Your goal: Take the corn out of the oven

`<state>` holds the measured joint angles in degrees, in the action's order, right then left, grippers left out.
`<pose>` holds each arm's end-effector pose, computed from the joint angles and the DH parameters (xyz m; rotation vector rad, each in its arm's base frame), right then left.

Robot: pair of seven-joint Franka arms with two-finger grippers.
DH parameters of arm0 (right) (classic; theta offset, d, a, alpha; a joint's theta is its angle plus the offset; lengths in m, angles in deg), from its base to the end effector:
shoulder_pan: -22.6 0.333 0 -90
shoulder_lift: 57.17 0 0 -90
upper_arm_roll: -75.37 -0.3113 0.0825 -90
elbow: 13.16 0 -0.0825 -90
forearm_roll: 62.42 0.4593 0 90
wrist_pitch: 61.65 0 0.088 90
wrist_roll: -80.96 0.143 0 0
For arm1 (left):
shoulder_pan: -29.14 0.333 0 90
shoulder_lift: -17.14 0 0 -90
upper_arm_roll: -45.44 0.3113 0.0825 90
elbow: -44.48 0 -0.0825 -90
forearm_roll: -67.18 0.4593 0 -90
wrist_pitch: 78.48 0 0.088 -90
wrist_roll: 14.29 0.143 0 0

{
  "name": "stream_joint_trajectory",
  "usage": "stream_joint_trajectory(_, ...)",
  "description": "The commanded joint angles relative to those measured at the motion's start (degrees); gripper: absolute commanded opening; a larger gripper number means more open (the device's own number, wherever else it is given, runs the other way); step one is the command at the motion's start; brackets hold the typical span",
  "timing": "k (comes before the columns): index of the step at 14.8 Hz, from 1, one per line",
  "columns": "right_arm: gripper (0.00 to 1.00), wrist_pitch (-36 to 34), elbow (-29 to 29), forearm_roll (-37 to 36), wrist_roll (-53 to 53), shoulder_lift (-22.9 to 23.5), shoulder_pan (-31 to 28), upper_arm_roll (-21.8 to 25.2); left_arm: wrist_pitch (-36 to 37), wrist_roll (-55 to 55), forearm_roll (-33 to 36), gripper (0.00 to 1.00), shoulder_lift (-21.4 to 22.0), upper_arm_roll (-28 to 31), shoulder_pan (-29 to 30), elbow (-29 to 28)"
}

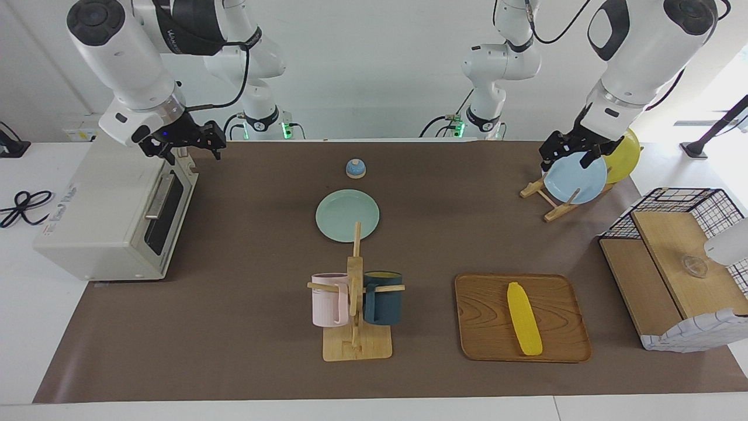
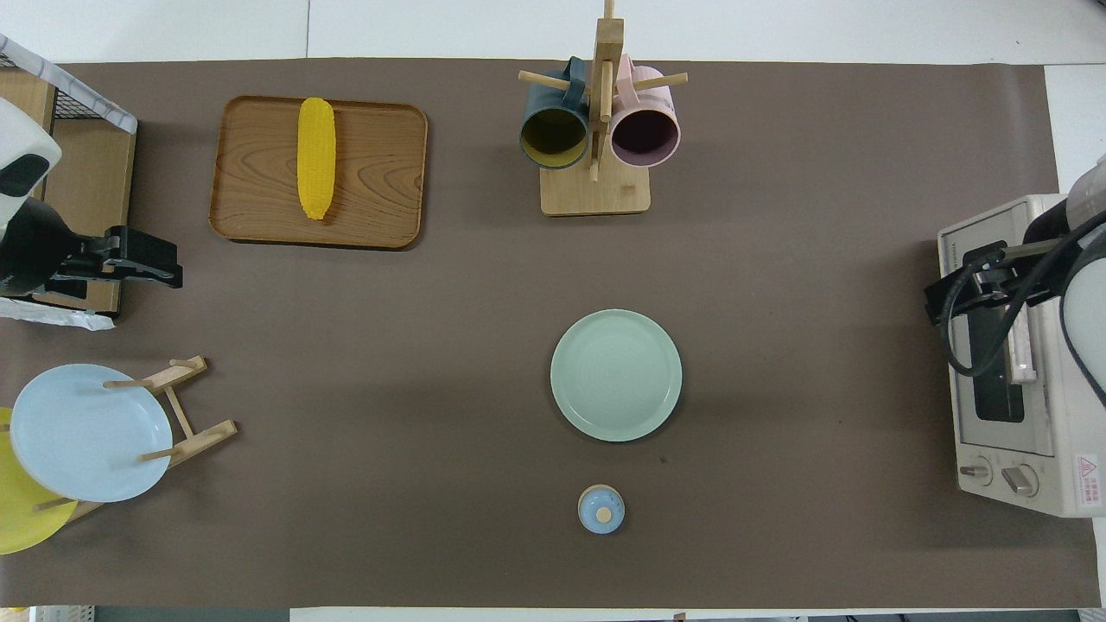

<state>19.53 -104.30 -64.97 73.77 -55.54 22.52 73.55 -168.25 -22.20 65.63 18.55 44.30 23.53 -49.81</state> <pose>0.6115 0.0115 0.5444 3.0824 0.2372 -0.3166 0.6130 -0.0766 0.5580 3.1207 0.0326 -0.0893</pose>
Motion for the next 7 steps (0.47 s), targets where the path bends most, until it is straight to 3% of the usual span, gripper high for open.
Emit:
stream_joint_trajectory(1,1.0,0.0,-0.7,-0.2,0.4,-0.8,-0.4,-0.3,1.6,-0.9,1.3,1.0,0.3,-1.4,1.3,0.7)
stream_joint_trajectory(7,1.0,0.1,-0.7,-0.2,0.4,-0.8,-0.4,-0.3,1.4,-1.4,0.7,1.0,2.5,-1.3,1.4,-2.5)
